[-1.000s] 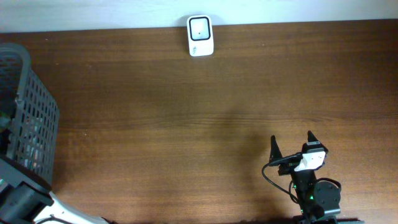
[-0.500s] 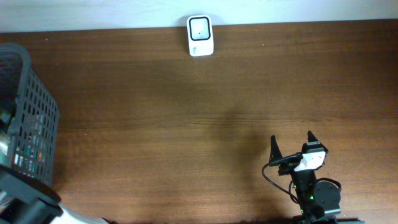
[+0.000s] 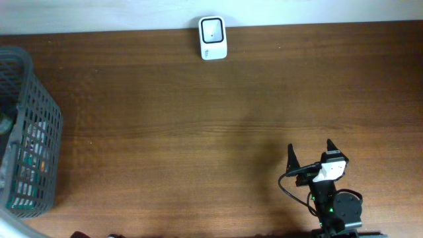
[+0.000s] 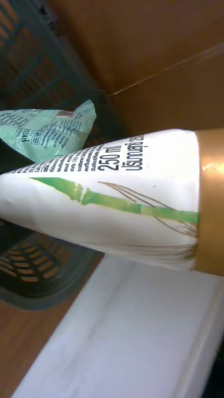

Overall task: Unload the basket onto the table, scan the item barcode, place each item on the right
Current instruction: 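Lift the white tube and teal packet out, place them mid-table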

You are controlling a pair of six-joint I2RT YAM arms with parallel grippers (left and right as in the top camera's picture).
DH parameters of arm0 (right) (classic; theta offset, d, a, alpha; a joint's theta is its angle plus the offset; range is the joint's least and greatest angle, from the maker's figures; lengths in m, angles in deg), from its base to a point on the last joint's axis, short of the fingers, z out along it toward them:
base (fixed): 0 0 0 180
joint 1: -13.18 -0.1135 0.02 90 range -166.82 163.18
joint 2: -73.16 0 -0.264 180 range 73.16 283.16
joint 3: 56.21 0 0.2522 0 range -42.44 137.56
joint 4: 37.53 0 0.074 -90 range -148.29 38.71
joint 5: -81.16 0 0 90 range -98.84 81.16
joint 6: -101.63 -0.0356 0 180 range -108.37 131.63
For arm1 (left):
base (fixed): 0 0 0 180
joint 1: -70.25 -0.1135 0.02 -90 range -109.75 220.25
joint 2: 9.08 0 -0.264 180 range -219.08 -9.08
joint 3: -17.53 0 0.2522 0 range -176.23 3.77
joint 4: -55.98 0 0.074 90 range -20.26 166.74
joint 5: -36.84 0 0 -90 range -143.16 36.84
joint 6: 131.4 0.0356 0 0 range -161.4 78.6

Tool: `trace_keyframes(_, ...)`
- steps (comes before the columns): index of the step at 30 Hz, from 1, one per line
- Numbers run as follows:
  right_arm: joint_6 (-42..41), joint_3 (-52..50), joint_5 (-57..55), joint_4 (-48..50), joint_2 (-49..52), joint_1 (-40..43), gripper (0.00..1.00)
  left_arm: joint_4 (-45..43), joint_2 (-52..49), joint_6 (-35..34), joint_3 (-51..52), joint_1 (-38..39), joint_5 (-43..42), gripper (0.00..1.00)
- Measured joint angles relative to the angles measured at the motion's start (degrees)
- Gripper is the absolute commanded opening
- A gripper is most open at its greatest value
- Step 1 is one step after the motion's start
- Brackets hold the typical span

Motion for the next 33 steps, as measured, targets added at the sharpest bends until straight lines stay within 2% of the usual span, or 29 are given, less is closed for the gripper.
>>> trace_keyframes(6,0.0,0.0,0.0,0.0,0.0,0.0,0.98,2.54,-3.61,-1.2,0.07,0.81,0.2,0.0)
trace_keyframes(11,0.0,0.0,0.02,0.0,0.0,0.0,0.98,-0.44,-4.0,-1.95,0.17,6.25,0.24,0.0)
trace_keyframes(16,0.0,0.0,0.0,-0.02,0.0,0.0,0.98,0.35,-2.89,-2.14,0.17,16.31,0.15,0.0)
trace_keyframes(23,0.04,0.0,0.0,0.0,0.0,0.0,0.98,14.71,-1.81,-2.45,0.13,35.95,2.6,0.0)
trace_keyframes(28,0.0,0.0,0.02,-0.02,0.0,0.0,0.98,22.93,-5.62,-2.86,0.17,48.09,5.92,0.0)
trace_keyframes(33,0.0,0.0,0.0,0.0,0.0,0.0,0.98,23.41,-13.09,-4.07,3.21,54.53,7.85,0.0)
